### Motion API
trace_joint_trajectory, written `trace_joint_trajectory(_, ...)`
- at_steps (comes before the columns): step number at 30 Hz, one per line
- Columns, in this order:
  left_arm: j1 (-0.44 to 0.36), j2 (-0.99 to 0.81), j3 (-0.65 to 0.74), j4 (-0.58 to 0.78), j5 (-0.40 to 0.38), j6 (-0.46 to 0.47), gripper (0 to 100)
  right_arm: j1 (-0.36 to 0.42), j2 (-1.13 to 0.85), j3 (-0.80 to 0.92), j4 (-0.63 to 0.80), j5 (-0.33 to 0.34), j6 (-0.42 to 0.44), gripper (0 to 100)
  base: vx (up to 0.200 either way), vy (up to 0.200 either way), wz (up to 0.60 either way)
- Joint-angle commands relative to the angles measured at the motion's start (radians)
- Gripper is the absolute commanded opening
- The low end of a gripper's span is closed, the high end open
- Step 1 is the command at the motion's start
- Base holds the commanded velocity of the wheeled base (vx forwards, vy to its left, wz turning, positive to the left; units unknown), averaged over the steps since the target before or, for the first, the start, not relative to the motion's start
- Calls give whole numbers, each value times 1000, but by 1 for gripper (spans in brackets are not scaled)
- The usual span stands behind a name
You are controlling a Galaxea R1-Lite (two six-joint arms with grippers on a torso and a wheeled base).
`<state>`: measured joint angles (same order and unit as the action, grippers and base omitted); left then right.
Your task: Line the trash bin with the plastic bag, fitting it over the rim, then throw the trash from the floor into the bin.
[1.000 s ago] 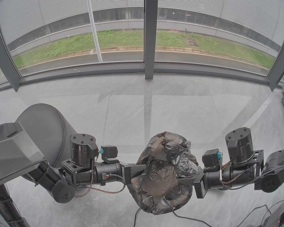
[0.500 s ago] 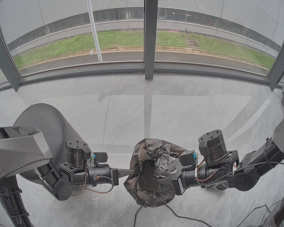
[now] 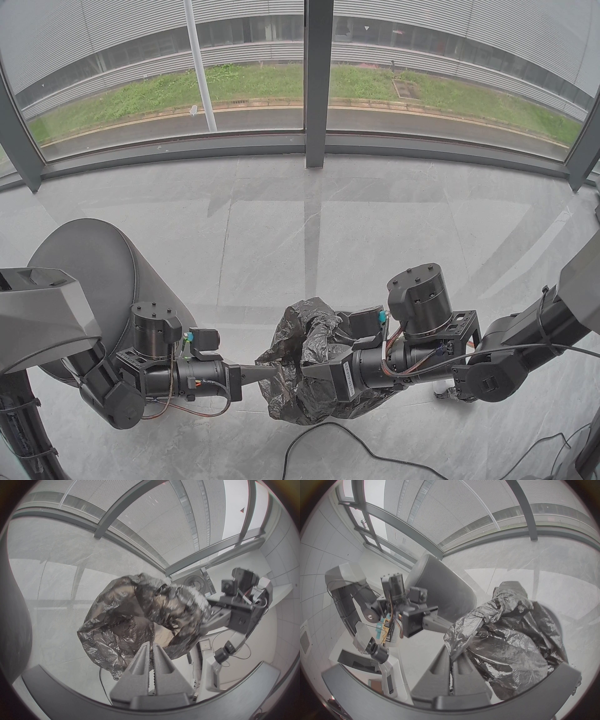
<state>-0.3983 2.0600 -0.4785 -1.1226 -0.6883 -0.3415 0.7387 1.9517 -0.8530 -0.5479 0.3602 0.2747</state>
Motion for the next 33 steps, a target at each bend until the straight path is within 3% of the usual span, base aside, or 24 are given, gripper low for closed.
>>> trace_joint_trajectory(1,-45,75,1,-14,70,38,0,-30,-63,2,-1,-1,-9,0,0,0,0)
trace_joint_trajectory(5,-47,143,0,-98,151,50,0,-35,-152,6,2,-1,-11,0,0,0,0)
trace_joint_trajectory(13,19,195,47,-227,156,41,0,-33,-304,6,57,-1,-22,0,0,0,0)
trace_joint_trajectory(17,49,195,49,-255,150,-19,0,-36,-369,20,106,-1,-60,0,0,0,0)
trace_joint_trajectory(21,45,196,51,-367,147,-211,0,-59,-404,26,108,-1,-92,0,0,0,0)
trace_joint_trajectory(22,45,196,51,-367,147,-211,0,-59,-404,26,108,-1,-92,0,0,0,0)
trace_joint_trajectory(23,41,193,49,-431,148,-326,0,-75,-413,26,103,-1,-114,0,0,0,0)
trace_joint_trajectory(30,44,80,11,-422,144,-677,0,-87,-471,40,114,0,-150,0,0,0,0)
trace_joint_trajectory(33,44,80,11,-422,144,-677,0,-87,-471,40,114,0,-150,0,0,0,0)
